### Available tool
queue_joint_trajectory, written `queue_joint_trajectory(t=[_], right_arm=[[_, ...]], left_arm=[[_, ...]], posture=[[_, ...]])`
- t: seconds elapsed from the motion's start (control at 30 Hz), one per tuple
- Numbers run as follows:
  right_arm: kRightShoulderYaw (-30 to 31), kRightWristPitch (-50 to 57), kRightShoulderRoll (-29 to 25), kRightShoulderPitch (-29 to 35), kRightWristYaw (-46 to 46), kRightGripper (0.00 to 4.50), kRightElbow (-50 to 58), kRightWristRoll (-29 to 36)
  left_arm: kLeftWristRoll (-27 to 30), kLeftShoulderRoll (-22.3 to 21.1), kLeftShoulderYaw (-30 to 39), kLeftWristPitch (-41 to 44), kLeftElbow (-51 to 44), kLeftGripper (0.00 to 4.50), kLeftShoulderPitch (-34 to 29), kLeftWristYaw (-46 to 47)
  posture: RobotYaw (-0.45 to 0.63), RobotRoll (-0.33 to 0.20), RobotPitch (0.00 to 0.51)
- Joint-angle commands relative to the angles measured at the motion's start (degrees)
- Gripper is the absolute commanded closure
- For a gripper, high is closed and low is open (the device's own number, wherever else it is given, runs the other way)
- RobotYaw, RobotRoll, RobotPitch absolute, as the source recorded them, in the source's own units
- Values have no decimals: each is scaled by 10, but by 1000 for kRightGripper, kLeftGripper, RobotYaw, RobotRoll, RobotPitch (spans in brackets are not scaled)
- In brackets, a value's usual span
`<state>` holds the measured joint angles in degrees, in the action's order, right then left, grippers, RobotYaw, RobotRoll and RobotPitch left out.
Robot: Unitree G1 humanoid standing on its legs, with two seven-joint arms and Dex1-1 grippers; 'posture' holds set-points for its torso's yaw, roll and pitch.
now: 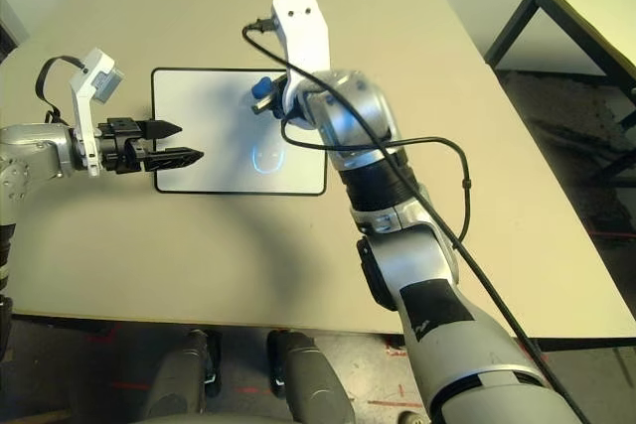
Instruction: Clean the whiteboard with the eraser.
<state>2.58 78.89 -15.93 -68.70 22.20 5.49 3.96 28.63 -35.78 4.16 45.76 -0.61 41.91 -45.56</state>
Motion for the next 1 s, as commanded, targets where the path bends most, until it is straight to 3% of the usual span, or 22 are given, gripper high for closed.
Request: queue_joint_trajectory(t=[0.03,0.27,0.47,0.7,0.93,1.0], right_arm=[[-69,32,-8,5,-43,3901,35,-6],[-136,22,-54,116,-94,3901,23,-21],[-157,-15,-57,220,-119,3901,-20,-23],[-151,-30,-32,311,-137,3901,-41,-17],[-147,-60,-24,343,-138,3901,-66,-12],[-149,-73,-24,348,-136,3184,-78,-9]], left_arm=[[-30,19,60,-109,49,0,23,60],[-93,4,131,-297,218,0,42,146],[-115,-10,148,-398,346,0,20,152],[-118,2,144,-439,406,0,-23,146],[-114,18,142,-435,414,0,-34,143],[-115,23,139,-435,415,0,-32,144]], posture=[[-20,0,143],[-32,0,137],[-38,0,134],[-32,0,142],[-32,0,154],[-36,0,156]])
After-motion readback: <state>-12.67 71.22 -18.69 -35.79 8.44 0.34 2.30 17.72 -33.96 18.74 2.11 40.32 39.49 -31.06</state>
